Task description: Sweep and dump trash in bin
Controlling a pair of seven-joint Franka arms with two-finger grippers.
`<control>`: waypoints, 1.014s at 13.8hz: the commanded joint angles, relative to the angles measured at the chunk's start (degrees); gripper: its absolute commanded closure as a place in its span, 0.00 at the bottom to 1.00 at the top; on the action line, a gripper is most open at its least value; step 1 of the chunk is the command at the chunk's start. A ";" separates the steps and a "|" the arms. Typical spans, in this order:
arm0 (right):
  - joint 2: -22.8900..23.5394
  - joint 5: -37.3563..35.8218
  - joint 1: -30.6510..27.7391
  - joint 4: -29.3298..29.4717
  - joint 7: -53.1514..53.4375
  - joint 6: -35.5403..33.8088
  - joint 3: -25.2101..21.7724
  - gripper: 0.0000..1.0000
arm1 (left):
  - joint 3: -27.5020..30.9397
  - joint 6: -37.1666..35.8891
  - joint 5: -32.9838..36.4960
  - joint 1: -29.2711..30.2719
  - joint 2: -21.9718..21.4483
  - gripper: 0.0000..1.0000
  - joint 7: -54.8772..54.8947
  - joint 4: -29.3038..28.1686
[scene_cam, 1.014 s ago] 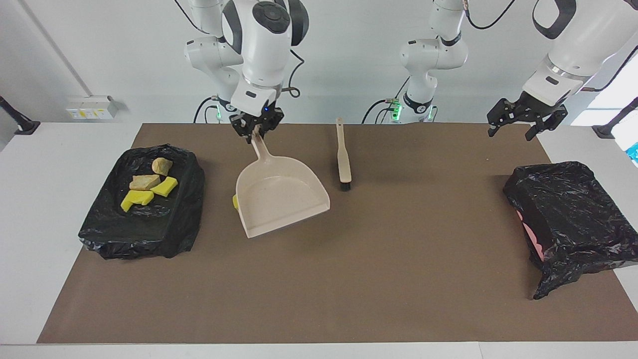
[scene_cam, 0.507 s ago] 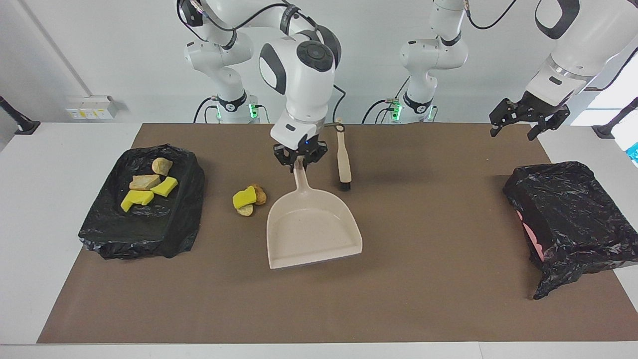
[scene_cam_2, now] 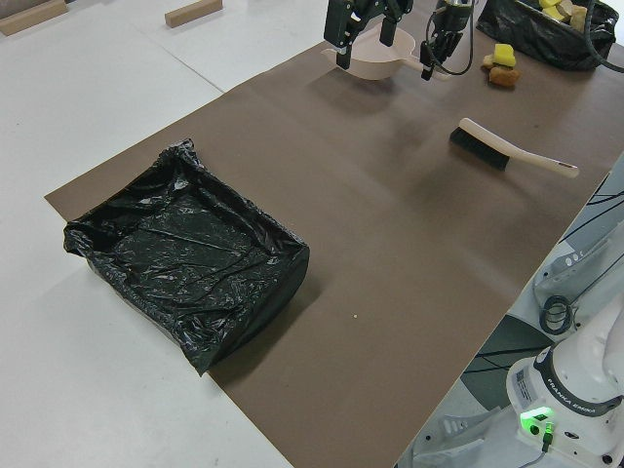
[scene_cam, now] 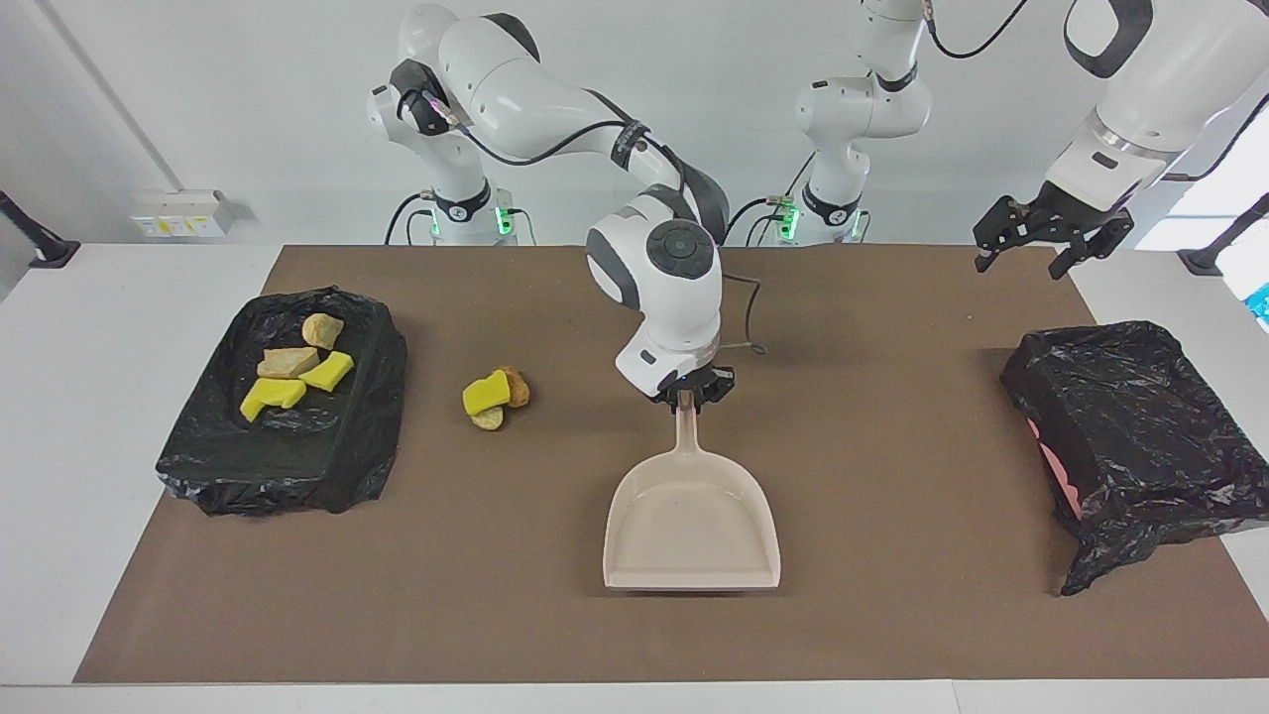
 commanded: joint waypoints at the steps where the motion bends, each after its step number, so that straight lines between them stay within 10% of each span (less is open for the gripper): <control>1: 0.92 0.57 0.48 -1.08 -0.09 2.55 -0.16 1.00 | -0.29 -0.83 0.71 0.39 -0.41 0.00 -0.42 0.03; 6: 1.10 1.10 1.10 -3.73 -0.18 5.64 -0.08 0.94 | -0.29 -0.83 0.71 0.39 -0.33 0.00 -0.42 -0.06; 11: -0.12 0.66 1.63 -4.87 -0.18 4.34 -0.16 0.04 | -0.29 -0.83 0.71 0.39 -0.41 0.00 -0.42 -0.06; 14: -4.43 1.54 1.54 -5.22 -0.88 -1.64 0.01 0.00 | -0.29 -0.83 0.71 0.39 -0.33 0.00 -0.42 -0.06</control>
